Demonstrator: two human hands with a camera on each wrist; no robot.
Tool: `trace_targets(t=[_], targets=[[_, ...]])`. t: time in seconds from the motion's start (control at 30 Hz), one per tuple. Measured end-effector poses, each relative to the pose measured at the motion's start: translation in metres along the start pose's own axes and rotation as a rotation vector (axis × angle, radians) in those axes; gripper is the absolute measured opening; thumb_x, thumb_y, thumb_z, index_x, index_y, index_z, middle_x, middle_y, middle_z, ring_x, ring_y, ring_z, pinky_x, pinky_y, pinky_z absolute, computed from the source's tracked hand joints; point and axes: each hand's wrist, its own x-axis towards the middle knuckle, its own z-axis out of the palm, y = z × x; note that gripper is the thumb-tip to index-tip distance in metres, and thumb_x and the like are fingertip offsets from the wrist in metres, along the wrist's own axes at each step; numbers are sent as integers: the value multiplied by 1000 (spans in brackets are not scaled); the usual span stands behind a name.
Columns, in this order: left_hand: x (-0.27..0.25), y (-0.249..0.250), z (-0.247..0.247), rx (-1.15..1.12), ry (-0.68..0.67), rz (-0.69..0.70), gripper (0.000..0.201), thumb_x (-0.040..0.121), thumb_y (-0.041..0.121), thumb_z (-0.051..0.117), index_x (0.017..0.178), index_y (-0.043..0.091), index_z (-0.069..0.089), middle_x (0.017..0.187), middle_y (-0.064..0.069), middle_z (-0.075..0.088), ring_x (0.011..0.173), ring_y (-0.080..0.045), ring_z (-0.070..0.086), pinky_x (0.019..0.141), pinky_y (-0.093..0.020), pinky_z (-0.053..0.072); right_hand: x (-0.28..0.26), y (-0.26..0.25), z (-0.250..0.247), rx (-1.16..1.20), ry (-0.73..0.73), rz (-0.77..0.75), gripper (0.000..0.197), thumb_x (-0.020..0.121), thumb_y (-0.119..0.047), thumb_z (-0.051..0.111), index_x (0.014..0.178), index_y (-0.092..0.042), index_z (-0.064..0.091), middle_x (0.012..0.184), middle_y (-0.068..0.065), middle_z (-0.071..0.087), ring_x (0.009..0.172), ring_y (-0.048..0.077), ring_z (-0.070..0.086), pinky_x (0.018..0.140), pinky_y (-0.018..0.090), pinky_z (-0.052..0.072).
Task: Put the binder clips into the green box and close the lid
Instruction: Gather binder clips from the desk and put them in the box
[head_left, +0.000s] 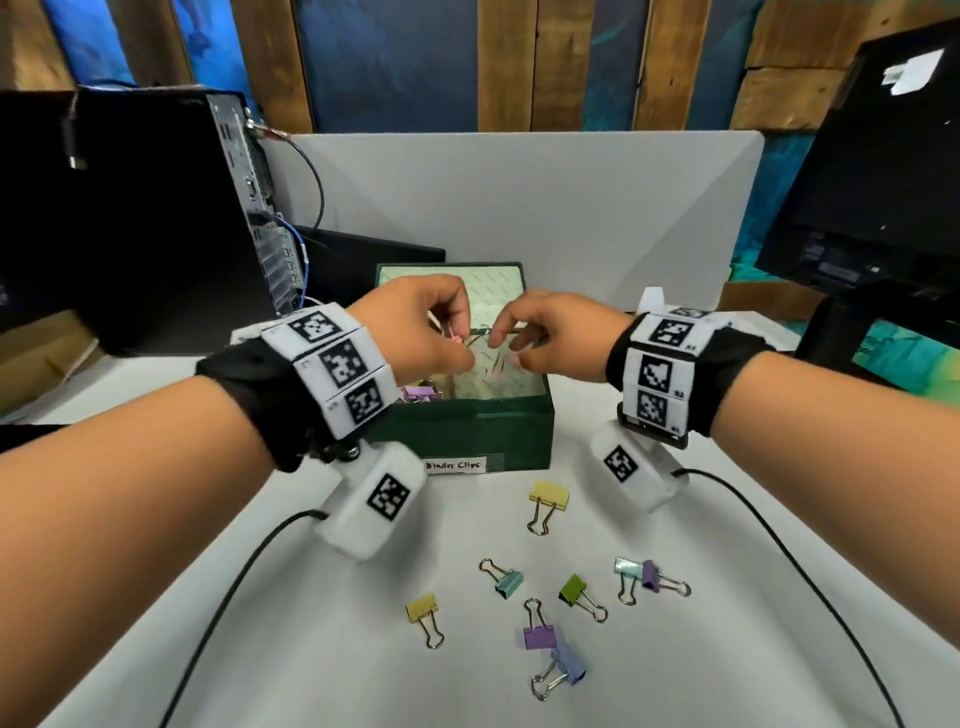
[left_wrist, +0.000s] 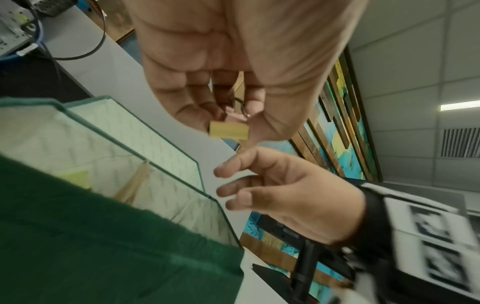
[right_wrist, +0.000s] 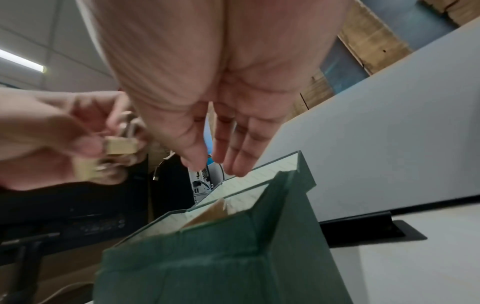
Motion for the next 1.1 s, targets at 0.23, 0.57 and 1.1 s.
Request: trace_targets(t=[0.23, 0.57, 1.1], targets=[[42, -10, 30, -94, 67, -28, 15, 71, 10, 70, 79, 16, 59, 80, 3, 60, 68, -16, 55, 69, -31, 50, -53, 15, -1, -43, -177, 39, 27, 84, -11, 59, 88, -38, 58, 93, -16, 58, 87, 7, 59, 78, 17, 48], [7, -6, 31, 137, -169, 53, 25, 78, 23, 69, 102, 24, 63, 102, 2, 60, 91, -14, 61, 75, -21, 47, -102, 32, 12, -120, -715, 202, 45, 68, -39, 78, 107, -45, 57, 99, -8, 60, 76, 3, 55, 80, 25, 48], [-77, -11, 53, 497, -865, 107, 67, 78, 33, 68, 132, 51, 34, 115, 17, 47, 63, 10, 41, 76, -16, 43, -112, 25, 33, -220, -608, 73, 33, 83, -18, 60, 111, -35, 56, 103, -11, 53, 81, 7, 53, 83, 26, 50]])
